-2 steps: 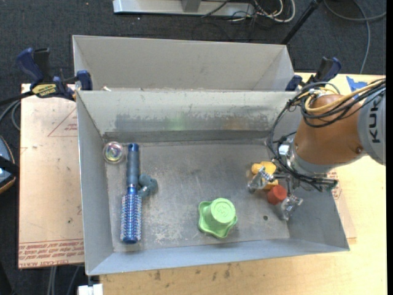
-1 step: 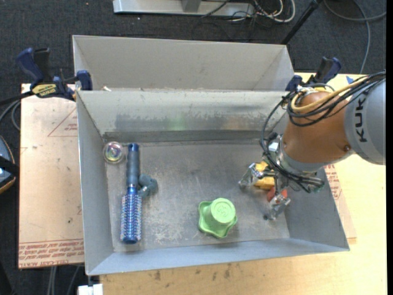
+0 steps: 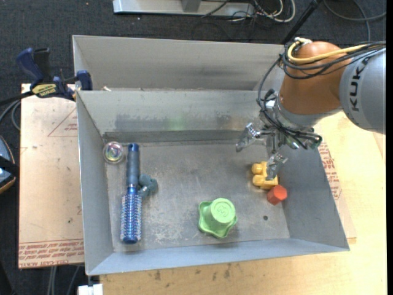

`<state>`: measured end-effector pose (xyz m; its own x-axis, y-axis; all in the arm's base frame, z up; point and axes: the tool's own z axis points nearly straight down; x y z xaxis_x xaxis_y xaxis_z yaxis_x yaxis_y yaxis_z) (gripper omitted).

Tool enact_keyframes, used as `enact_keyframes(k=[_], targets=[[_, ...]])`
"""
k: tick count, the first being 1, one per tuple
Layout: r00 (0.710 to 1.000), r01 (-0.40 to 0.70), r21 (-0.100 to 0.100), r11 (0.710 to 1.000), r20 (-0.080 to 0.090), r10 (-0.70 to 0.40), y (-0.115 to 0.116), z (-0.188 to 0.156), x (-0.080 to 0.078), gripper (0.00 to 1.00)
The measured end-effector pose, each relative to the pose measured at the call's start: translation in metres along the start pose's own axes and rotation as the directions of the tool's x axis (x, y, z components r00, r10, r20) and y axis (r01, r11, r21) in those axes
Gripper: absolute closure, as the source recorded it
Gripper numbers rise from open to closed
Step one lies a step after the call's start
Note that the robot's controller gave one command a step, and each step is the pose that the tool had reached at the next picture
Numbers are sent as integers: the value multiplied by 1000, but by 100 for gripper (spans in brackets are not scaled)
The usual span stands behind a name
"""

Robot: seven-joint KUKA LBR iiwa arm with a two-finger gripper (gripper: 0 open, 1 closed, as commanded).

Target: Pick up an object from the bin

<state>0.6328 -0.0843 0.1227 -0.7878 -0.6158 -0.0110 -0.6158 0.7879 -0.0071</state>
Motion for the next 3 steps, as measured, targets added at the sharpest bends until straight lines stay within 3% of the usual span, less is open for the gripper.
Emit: enact_keyframes(k=[1,2,3], targets=[[999,-44,-5,999,-5,44,-2,-4,-14,0],[994,112,-5,994,-7,-112,-36,2,23,0],[979,203,1,979,0,-203,9,48,46,0]])
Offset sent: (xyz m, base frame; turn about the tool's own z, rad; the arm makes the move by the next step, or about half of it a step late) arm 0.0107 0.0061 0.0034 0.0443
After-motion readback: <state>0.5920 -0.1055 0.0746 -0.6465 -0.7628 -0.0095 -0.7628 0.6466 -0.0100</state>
